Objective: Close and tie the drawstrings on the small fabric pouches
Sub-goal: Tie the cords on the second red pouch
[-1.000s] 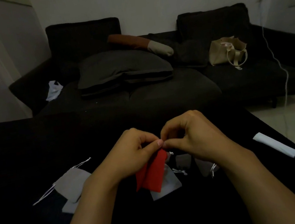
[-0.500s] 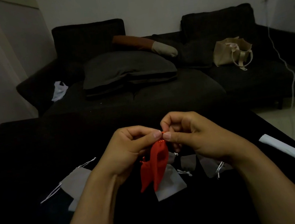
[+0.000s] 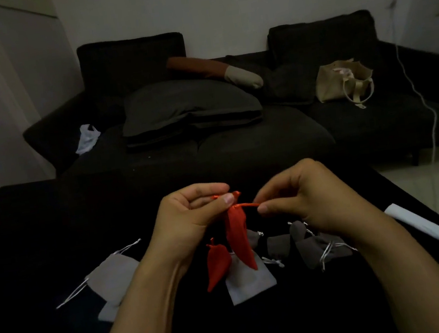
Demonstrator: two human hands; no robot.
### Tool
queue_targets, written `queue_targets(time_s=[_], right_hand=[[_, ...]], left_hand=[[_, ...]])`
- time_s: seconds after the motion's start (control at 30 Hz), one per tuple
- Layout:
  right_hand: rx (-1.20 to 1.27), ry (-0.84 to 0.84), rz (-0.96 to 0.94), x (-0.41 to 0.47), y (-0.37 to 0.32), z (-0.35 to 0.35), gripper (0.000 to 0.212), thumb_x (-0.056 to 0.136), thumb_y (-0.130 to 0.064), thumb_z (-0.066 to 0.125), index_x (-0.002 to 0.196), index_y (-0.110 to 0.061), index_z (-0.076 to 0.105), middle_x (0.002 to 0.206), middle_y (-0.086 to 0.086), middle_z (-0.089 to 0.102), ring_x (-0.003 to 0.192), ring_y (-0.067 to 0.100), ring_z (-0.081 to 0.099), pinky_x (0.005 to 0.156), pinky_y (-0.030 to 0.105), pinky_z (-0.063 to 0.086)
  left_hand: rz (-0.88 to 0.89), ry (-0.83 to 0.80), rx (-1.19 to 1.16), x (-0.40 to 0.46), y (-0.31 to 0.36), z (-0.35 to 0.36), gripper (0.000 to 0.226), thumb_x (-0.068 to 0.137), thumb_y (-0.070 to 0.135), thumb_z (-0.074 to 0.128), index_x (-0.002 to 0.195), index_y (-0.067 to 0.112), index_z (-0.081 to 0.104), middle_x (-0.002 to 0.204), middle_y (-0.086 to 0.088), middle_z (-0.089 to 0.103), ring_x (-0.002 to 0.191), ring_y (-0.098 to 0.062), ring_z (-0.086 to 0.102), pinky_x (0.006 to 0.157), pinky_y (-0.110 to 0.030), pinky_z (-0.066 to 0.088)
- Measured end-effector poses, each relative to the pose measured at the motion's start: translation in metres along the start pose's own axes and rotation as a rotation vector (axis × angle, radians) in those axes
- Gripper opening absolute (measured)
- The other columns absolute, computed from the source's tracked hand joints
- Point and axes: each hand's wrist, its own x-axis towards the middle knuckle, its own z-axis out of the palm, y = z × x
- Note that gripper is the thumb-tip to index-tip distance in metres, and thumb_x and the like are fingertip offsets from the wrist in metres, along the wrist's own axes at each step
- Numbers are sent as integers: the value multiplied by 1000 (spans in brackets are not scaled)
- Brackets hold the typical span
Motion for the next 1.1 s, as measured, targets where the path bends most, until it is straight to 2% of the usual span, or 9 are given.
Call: queue_targets(time_s=[0.1, 0.2, 0.27, 0.4, 0.5, 0.63, 0.77, 0.93, 1.1], right_hand=[[-141, 30, -115, 3, -7, 5, 9, 76, -18, 81, 81, -26, 79, 78, -7, 73, 76, 1, 67, 71, 16, 51], [-240, 4, -218, 6, -13, 14, 11, 76, -17, 81, 84, -25, 80, 85, -6, 66, 78, 5, 63, 71, 22, 51], [-240, 8, -220, 6, -11, 16, 9, 76, -15, 81, 84, -21, 80, 85, -4, 66, 78, 5, 63, 73, 24, 52], [-15, 64, -128, 4, -4, 12, 9, 79, -12, 79, 86, -16, 80, 84, -1, 71, 79, 8, 69, 76, 25, 56], [245, 71, -42, 3, -4, 13, 9, 79, -5, 76, 88, -5, 78, 82, 10, 76, 81, 22, 73, 77, 31, 58], [422, 118, 10, 3, -7, 17, 8, 77, -2, 76, 85, 0, 76, 76, 16, 74, 68, 16, 70, 63, 21, 55], [462, 189, 29, 4, -7, 21, 5, 76, -2, 78, 79, 1, 76, 68, 18, 72, 57, 16, 65, 53, 19, 50], [430, 200, 81, 4, -4, 20, 7, 76, -3, 78, 79, 2, 75, 74, 32, 67, 60, 23, 60, 49, 20, 46], [484, 166, 151, 6, 1, 25, 9, 79, -7, 76, 82, 2, 74, 73, 25, 68, 59, 16, 60, 48, 19, 45]], left_hand=[[61, 16, 195, 0, -2, 3, 22, 75, 2, 78, 93, 12, 73, 78, -10, 77, 69, -15, 74, 60, -22, 56], [84, -73, 354, -1, -3, 4, 22, 79, 1, 76, 96, 14, 71, 77, -7, 77, 68, -13, 73, 60, -23, 55], [80, -162, 408, -2, -3, 4, 23, 79, 0, 75, 95, 14, 71, 76, -6, 76, 68, -13, 73, 61, -21, 54], [99, -236, 308, -4, 0, 2, 28, 79, -4, 73, 102, 11, 70, 79, -9, 77, 74, -13, 74, 66, -17, 53], [109, -210, 169, -4, 1, -1, 30, 75, 2, 73, 103, 12, 70, 83, -10, 77, 78, -17, 74, 70, -20, 54], [141, -168, 77, -4, 0, 1, 32, 69, 12, 72, 100, 14, 73, 87, -10, 77, 81, -15, 74, 70, -18, 55], [198, -121, 92, -5, -2, 6, 29, 70, 13, 72, 99, 11, 75, 89, -9, 78, 82, -14, 74, 70, -17, 54], [259, -81, 192, -2, -7, 11, 14, 81, 5, 72, 94, 9, 76, 83, -6, 77, 76, -11, 74, 67, -16, 53], [254, -58, 228, 0, -13, 16, 10, 90, 6, 65, 90, 12, 73, 79, -1, 75, 72, -6, 70, 64, -16, 51]])
